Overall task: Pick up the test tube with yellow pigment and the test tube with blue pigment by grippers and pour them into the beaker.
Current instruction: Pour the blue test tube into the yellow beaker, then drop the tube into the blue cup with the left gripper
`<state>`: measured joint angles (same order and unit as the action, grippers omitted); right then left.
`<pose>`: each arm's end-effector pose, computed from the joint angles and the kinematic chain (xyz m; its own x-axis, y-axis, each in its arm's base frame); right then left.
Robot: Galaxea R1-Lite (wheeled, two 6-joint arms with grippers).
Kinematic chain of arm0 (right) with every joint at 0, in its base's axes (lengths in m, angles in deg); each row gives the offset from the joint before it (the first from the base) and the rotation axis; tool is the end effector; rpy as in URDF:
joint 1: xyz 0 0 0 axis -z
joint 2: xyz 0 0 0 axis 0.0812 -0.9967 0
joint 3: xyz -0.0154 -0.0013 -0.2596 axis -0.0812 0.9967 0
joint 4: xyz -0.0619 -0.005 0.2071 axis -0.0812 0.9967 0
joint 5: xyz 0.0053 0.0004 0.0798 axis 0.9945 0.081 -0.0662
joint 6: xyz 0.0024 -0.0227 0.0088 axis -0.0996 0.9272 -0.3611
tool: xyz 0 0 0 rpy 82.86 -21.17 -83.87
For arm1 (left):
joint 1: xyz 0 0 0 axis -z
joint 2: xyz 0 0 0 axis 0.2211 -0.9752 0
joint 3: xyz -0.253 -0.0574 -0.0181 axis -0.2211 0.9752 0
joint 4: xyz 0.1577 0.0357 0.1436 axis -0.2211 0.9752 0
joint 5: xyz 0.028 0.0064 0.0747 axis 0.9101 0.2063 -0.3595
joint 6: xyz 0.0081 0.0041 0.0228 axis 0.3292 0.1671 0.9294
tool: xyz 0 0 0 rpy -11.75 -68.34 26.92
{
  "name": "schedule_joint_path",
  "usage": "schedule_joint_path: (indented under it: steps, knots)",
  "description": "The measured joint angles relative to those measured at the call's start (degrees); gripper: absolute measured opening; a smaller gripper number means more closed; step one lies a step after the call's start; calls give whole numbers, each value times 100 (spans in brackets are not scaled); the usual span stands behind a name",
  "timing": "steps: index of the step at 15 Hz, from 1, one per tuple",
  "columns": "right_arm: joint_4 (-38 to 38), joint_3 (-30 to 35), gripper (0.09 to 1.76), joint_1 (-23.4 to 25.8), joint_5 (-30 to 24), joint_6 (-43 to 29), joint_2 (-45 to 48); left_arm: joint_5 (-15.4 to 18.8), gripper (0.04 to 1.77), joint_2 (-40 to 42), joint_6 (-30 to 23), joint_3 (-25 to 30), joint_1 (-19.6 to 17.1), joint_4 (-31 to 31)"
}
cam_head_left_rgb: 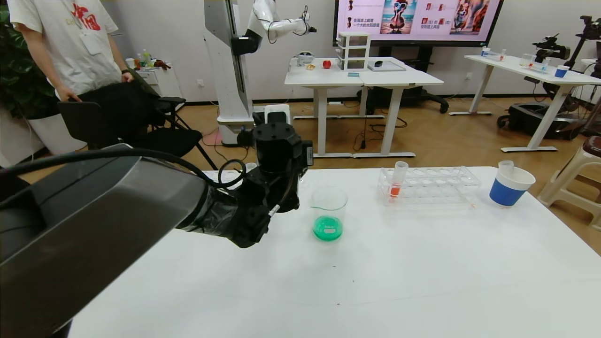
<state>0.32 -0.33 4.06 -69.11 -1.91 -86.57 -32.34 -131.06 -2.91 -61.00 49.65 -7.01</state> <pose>0.0470 0.0006 0.0748 0.9998 0.0162 -0.0062 -0.0163 0.9997 -0.0202 0.3656 -0.2556 0.1147 0.9966 0.0137 0.0814 -0.0065 0.9961 -0.0880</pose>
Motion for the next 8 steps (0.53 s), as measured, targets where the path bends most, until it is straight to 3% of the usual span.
schedule_joint_path:
  steps: [4,6,8]
  knots:
    - [-2,0,174,0,0,2,0,48,51,149,9,-52,-96,278]
    - [0,0,174,0,0,0,0,100,51,366,23,22,-394,667]
    - [-2,0,174,0,2,0,0,400,51,705,34,254,-863,827]
